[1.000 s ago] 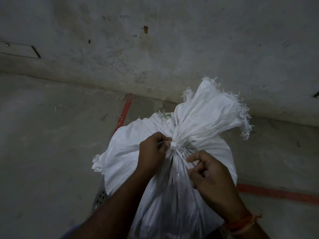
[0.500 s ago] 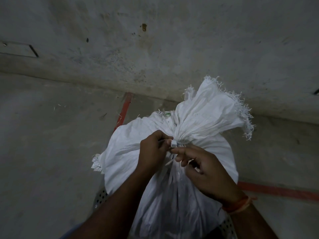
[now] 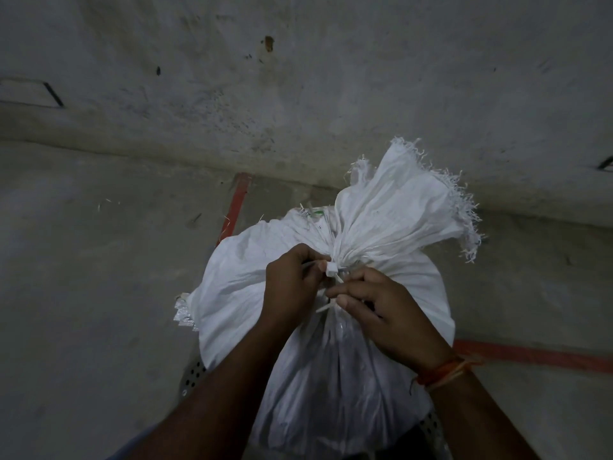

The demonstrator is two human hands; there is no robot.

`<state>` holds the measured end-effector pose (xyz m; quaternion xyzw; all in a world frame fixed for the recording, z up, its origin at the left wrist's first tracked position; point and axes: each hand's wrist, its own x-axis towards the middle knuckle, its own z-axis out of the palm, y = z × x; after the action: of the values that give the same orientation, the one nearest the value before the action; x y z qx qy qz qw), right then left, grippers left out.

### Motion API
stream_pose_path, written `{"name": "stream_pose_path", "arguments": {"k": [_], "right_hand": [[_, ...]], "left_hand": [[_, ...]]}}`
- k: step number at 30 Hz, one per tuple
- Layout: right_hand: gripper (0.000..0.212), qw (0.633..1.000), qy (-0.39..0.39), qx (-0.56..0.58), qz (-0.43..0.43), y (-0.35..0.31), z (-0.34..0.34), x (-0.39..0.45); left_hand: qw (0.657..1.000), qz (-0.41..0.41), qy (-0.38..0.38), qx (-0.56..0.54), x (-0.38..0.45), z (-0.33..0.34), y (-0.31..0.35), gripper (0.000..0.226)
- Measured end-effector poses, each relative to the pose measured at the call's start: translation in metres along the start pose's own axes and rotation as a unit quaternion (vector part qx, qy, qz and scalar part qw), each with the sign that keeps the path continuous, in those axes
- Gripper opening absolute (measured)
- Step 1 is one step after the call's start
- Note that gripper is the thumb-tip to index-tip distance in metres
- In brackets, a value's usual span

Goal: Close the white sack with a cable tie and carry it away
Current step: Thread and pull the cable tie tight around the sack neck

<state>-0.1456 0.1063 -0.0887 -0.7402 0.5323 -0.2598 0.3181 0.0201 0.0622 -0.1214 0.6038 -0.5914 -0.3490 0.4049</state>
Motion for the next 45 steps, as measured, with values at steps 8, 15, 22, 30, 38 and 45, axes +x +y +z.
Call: {"name": "stream_pose_path", "arguments": {"k": [8, 15, 22, 30, 38, 45], "right_hand": [[0.019, 0.984, 0.143, -0.106, 0.019, 0.003, 0.017, 0.008], [0.020, 0.985, 0.138, -0.098, 0.046, -0.001, 0.021, 0.007], [0.018, 0.981, 0.142, -0.109, 0.073, -0.012, 0.019, 0.008], [0.022, 0.982, 0.147, -0.079, 0.084, -0.009, 0.021, 0.008], [0.031, 0.977, 0.184, -0.064, 0.085, -0.005, 0.025, 0.012], [0.021, 0.991, 0.122, -0.039, 0.032, -0.004, 0.013, 0.012]], "left_hand": [[1.000, -0.004, -0.006, -0.011, 0.000, 0.003, -0.001, 0.006], [1.000, -0.005, -0.015, -0.006, 0.001, 0.001, 0.000, 0.007], [1.000, -0.011, -0.015, -0.005, 0.001, 0.003, -0.001, 0.006], [1.000, -0.002, -0.008, 0.009, 0.000, 0.004, 0.001, 0.005], [1.000, 0.010, -0.012, 0.017, -0.005, 0.004, 0.005, 0.005], [1.000, 0.011, -0.002, -0.017, -0.005, 0.004, 0.003, 0.011]]}}
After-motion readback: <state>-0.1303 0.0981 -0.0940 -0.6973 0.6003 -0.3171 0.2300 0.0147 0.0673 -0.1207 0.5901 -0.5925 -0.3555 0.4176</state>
